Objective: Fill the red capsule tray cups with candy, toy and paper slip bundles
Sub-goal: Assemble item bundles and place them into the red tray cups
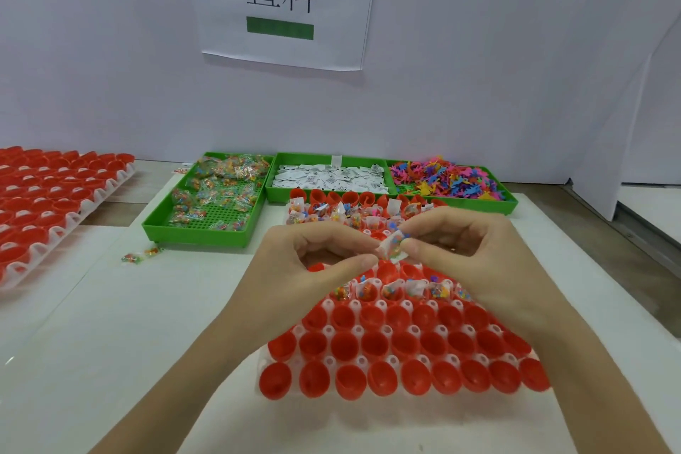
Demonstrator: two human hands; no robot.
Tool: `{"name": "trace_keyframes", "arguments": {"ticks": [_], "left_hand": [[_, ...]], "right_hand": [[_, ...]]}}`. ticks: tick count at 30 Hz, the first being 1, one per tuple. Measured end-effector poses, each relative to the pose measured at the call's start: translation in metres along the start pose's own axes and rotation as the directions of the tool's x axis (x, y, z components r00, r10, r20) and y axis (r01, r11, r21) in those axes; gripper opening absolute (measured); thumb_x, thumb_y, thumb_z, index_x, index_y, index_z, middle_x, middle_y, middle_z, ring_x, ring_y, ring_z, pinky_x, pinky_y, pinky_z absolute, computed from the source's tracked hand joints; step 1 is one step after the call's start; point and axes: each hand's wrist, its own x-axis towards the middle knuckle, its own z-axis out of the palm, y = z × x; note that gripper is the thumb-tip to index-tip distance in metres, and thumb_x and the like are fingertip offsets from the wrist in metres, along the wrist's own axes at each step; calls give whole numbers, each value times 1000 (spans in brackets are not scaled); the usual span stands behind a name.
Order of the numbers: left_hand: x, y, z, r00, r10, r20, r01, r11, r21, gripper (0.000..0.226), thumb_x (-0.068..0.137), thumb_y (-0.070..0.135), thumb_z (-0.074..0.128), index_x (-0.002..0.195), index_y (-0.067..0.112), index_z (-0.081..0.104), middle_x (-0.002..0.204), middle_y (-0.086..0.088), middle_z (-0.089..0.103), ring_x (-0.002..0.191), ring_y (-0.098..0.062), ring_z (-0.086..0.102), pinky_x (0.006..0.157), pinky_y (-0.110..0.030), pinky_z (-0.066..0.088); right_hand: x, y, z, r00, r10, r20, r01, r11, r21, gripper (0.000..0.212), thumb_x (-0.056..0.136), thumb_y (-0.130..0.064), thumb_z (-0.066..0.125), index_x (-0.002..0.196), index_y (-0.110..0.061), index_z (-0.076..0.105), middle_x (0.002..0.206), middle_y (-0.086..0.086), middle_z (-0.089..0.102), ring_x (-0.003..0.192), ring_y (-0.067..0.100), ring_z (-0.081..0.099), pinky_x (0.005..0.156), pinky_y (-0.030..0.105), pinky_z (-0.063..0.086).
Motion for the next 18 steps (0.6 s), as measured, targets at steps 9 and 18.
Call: {"name": "trace_keyframes", "arguments": {"ticks": [9, 18], "left_hand": [[6, 6, -29, 998, -10, -54, 21, 978, 210, 15, 86, 19, 78, 101, 21, 79, 87, 3, 78, 81, -18, 75, 78, -38, 62], [-7, 20, -50, 987, -77, 139, 51, 982, 179, 20, 81, 11, 83, 99, 17, 79, 92, -1, 79, 85, -16, 77, 79, -24, 61]], "right_hand": [[-3, 0, -14, 990, 66, -121, -63, 997, 33, 15, 80, -23, 80, 95, -27, 80, 94, -2, 79, 87, 13, 76, 76, 13, 55], [-5, -7, 54, 988, 46, 150, -59, 995, 78, 14, 86, -18, 81, 100, -21, 79, 96, -2, 79, 92, 14, 76, 86, 23, 58]]}}
